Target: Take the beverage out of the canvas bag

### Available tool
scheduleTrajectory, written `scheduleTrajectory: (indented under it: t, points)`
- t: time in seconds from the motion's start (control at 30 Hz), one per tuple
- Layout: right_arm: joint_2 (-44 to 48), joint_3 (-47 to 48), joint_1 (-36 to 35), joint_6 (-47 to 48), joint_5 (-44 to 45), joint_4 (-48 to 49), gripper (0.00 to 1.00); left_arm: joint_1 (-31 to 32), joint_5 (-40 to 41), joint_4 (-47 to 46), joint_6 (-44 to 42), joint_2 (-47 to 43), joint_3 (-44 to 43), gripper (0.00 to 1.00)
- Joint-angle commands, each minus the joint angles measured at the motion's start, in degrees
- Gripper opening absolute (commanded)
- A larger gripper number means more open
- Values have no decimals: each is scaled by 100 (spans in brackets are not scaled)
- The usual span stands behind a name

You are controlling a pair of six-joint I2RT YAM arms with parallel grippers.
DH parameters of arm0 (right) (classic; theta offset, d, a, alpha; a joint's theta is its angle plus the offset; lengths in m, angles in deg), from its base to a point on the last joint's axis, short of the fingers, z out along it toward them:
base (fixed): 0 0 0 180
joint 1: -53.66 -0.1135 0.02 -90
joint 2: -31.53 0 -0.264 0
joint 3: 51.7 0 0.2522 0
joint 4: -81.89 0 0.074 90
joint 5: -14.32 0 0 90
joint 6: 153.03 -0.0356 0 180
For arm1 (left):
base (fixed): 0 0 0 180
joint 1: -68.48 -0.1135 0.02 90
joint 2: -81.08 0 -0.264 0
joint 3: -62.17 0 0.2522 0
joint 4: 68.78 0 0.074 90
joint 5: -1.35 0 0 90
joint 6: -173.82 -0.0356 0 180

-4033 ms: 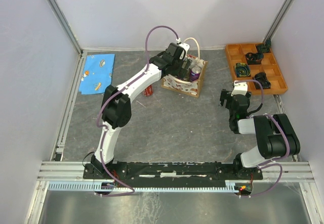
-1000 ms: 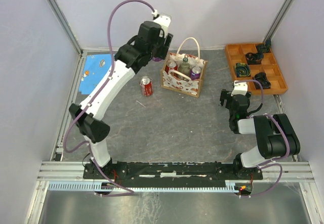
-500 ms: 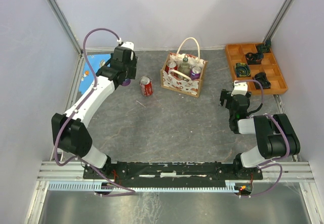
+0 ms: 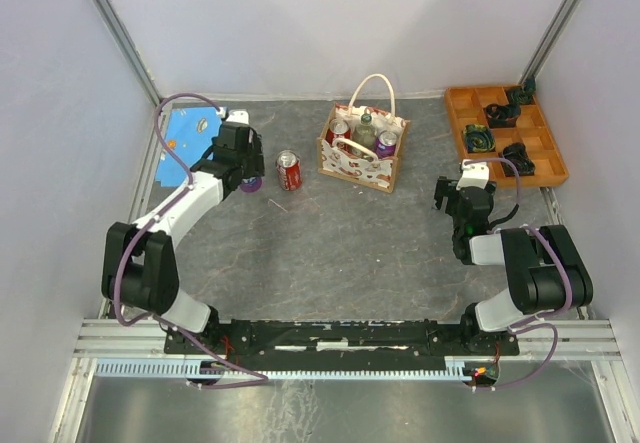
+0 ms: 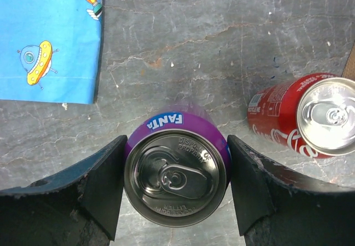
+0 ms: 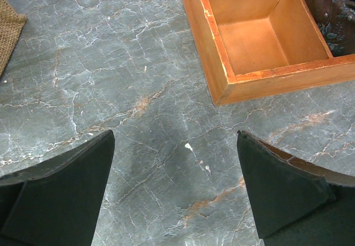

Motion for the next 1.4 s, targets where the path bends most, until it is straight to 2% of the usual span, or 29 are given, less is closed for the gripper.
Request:
scheduleTrajectory:
  t: [0.0,0.27,0.5,0.57,0.6,0.63,0.7,0.83,0.9,1.17,1.37]
  points:
    - [-1,163,3,79,-37,128,99,-42,-131,-1247,385,34,-76,3]
    - [3,165,-3,77,-37,128,99,-67,-409,-1191,461,648,-349,3]
    - [4,165,-3,80,-37,127,99,-58,-448,-676,488,1062,-718,3]
    - [6,165,0,76,-37,128,99,-58,-443,-582,476,1067,-742,7]
    - [0,163,1,78,-37,128,99,-57,-429,-533,466,1073,-766,16]
    - [7,165,-3,80,-37,128,99,-58,-393,-470,465,1077,-786,28]
    - [1,165,-3,77,-37,128,99,-58,-309,-346,458,1053,-820,60]
    - [1,166,-2,77,-37,128,99,-59,-188,-164,409,956,-885,83]
    - [3,165,-1,76,-37,128,99,-58,-158,-146,388,900,-902,99]
    - [2,165,-2,77,-37,128,99,-54,-189,-84,300,718,-1173,99]
    - [2,165,-5,77,-37,128,99,101,-770,-111,-278,590,-2142,94]
